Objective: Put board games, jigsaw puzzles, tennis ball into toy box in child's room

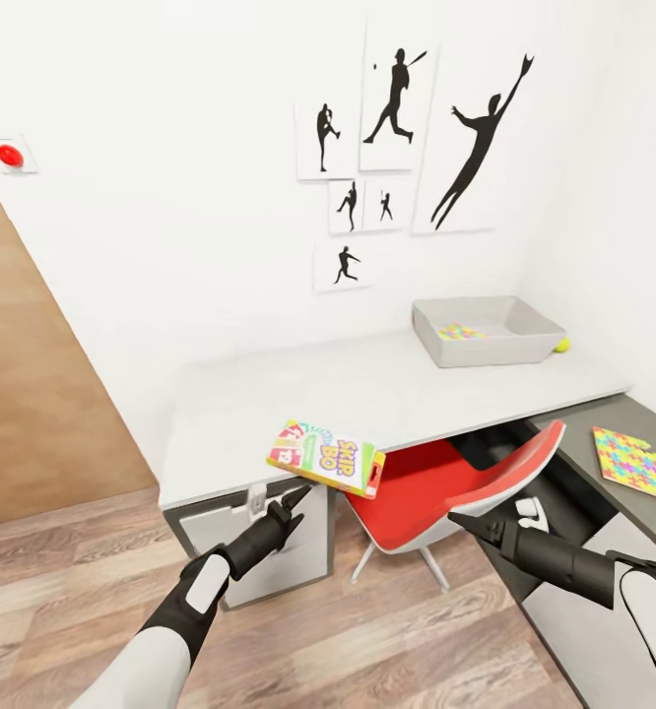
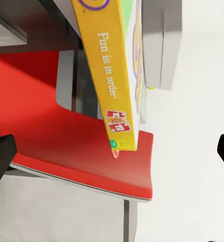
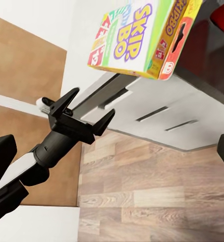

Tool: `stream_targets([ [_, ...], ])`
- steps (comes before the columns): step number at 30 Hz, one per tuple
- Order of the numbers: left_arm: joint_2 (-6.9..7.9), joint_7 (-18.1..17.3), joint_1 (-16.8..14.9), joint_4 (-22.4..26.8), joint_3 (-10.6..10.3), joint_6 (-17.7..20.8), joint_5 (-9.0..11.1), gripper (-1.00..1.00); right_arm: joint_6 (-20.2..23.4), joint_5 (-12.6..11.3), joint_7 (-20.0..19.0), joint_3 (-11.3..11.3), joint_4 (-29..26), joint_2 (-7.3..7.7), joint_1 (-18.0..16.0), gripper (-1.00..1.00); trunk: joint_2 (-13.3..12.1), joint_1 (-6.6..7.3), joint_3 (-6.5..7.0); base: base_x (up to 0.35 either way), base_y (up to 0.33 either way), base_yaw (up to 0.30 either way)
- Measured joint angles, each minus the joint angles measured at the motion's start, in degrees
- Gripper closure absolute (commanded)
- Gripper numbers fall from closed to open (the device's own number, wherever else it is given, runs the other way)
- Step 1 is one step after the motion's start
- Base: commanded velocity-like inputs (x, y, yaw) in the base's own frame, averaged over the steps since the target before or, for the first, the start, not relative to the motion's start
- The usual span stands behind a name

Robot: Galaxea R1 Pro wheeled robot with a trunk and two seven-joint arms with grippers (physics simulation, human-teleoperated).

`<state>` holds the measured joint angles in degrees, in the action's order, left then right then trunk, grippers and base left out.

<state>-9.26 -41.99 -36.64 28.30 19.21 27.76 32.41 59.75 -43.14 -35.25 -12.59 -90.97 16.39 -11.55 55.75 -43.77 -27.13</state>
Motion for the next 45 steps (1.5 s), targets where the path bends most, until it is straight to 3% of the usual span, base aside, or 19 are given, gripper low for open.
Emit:
stream_targets([
  [19, 0.00, 0.0, 0.0, 0.0, 0.0, 0.0, 0.0, -1.00, 0.0, 0.0, 0.3, 0.1, 0.0, -0.13, 0.0, -1.00, 0.0, 0.01, 0.00, 0.119, -0.043, 0.000],
  [45, 0.00, 0.0, 0.0, 0.0, 0.0, -1.4, 0.0, -1.00, 0.0, 0.0, 0.3, 0.1, 0.2, -0.13, 0.0, -1.00, 0.0, -0.01, 0.00, 0.026, 0.004, 0.000],
])
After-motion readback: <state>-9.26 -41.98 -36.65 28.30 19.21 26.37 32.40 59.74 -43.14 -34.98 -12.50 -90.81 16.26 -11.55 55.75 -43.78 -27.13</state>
